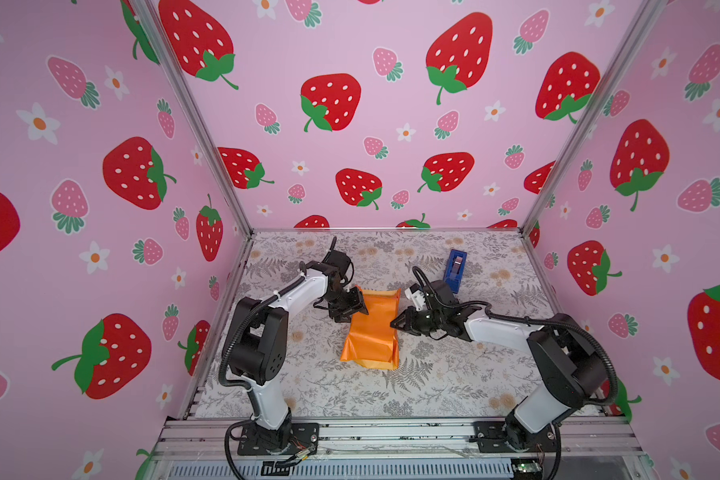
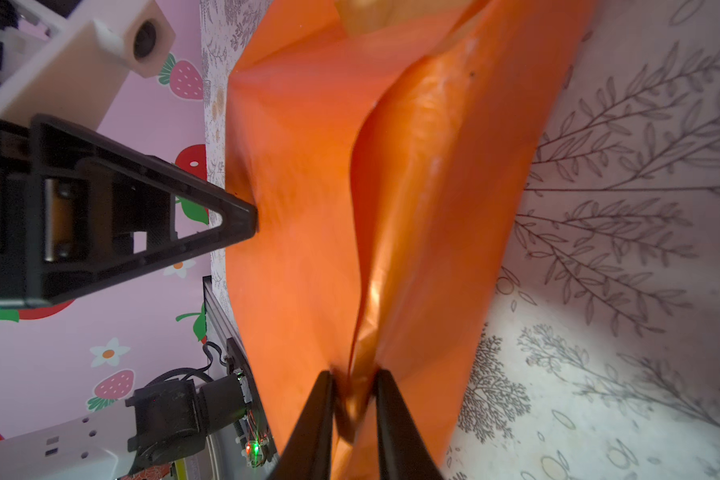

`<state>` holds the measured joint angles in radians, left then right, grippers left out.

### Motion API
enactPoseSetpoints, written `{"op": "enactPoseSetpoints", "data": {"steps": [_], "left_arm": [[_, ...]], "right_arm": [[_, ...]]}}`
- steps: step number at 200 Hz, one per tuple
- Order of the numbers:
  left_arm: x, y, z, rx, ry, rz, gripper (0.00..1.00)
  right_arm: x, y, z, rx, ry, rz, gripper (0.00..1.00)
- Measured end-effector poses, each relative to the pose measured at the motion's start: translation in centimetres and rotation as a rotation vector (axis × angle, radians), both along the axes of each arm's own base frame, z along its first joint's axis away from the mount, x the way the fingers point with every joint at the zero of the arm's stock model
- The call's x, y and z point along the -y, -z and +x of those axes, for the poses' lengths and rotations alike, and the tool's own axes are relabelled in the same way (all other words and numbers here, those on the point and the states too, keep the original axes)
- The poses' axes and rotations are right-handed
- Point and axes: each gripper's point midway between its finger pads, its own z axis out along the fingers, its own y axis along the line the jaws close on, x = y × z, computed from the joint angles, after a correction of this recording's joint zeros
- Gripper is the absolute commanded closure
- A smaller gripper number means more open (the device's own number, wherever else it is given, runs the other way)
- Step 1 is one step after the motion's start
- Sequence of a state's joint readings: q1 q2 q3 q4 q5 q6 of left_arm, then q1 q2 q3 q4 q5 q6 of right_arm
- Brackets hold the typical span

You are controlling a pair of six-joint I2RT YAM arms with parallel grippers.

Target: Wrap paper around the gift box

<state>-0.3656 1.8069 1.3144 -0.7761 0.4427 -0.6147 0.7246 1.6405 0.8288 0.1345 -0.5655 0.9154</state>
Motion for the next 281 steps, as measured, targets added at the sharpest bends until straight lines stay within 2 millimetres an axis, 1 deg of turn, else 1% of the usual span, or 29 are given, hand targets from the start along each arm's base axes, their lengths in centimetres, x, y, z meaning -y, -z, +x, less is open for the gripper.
{"op": "enactPoseSetpoints", "data": {"steps": [26, 46, 85, 98, 109, 122, 130, 144, 149, 156, 157, 169, 174, 176, 180, 205, 225, 251, 273, 281], "left_arm": [[-0.2, -0.1, -0.2, 0.003, 0.011, 0.013, 0.35], [-0.5, -0.7, -0.6, 0.011, 0.026, 0.019, 0.34], [-1.0, -2.7, -1.3, 0.052, 0.059, 0.007, 0.34], [-0.9, -2.8, -1.5, 0.058, 0.072, -0.009, 0.34], [-0.8, -2.4, -1.9, 0.044, 0.077, -0.021, 0.35], [-0.9, -1.5, -2.6, 0.015, 0.077, -0.024, 0.35], [-1.0, -0.9, -2.9, -0.002, 0.076, -0.025, 0.36], [-1.1, 0.2, -3.4, -0.034, 0.077, -0.021, 0.37], [-1.0, 0.5, -3.5, -0.046, 0.078, -0.021, 0.37], [-0.7, 0.6, -3.5, -0.054, 0.082, -0.038, 0.37], [-0.7, 0.7, -3.5, -0.055, 0.081, -0.039, 0.37], [-0.6, 0.6, -3.4, -0.053, 0.081, -0.044, 0.37], [-0.6, 0.6, -3.4, -0.053, 0.082, -0.045, 0.37], [-0.6, 0.6, -3.4, -0.053, 0.082, -0.045, 0.37], [-0.6, 0.6, -3.4, -0.053, 0.082, -0.046, 0.37], [-0.6, 0.6, -3.4, -0.053, 0.082, -0.047, 0.37], [-0.6, 0.6, -3.4, -0.053, 0.082, -0.047, 0.37], [-0.5, 0.6, -3.4, -0.057, 0.078, -0.053, 0.37], [-0.3, 0.5, -3.3, -0.059, 0.065, -0.061, 0.36], [-0.3, 0.5, -3.3, -0.060, 0.059, -0.061, 0.36]], "right_arm": [[-0.1, -0.2, 0.2, 0.009, 0.001, 0.003, 0.90], [-0.2, -0.4, 0.3, 0.018, 0.001, 0.009, 0.93], [-0.4, -0.5, 0.3, 0.026, 0.000, 0.011, 0.93], [-0.4, -0.5, 0.3, 0.027, 0.000, 0.012, 0.92], [-0.4, -0.5, 0.3, 0.028, 0.000, 0.012, 0.91], [-0.4, -0.5, 0.4, 0.027, 0.000, 0.011, 0.88], [-0.4, -0.5, 0.4, 0.026, 0.000, 0.010, 0.84], [-0.4, -0.4, 0.3, 0.025, -0.003, 0.005, 0.72], [-0.4, -0.4, 0.3, 0.019, 0.001, 0.003, 0.69], [-0.4, -0.3, 0.2, 0.013, 0.002, 0.000, 0.64], [-0.3, -0.3, 0.2, 0.013, 0.002, -0.002, 0.62], [-0.2, -0.2, 0.2, 0.009, 0.004, -0.007, 0.51], [-0.2, -0.3, 0.1, 0.014, 0.000, -0.010, 0.49], [-0.1, -0.3, 0.1, 0.006, 0.006, -0.010, 0.46], [-0.1, -0.3, 0.1, 0.012, 0.002, -0.012, 0.43], [-0.1, -1.3, -0.1, 0.011, 0.001, 0.011, 0.37], [-0.2, -1.6, -0.5, 0.007, -0.010, 0.033, 0.35], [-0.1, -1.1, -1.5, -0.031, -0.022, 0.041, 0.37], [-0.7, -1.5, -2.0, -0.041, -0.040, 0.064, 0.40], [-0.9, -1.6, -2.2, -0.040, -0.045, 0.068, 0.43]]}}
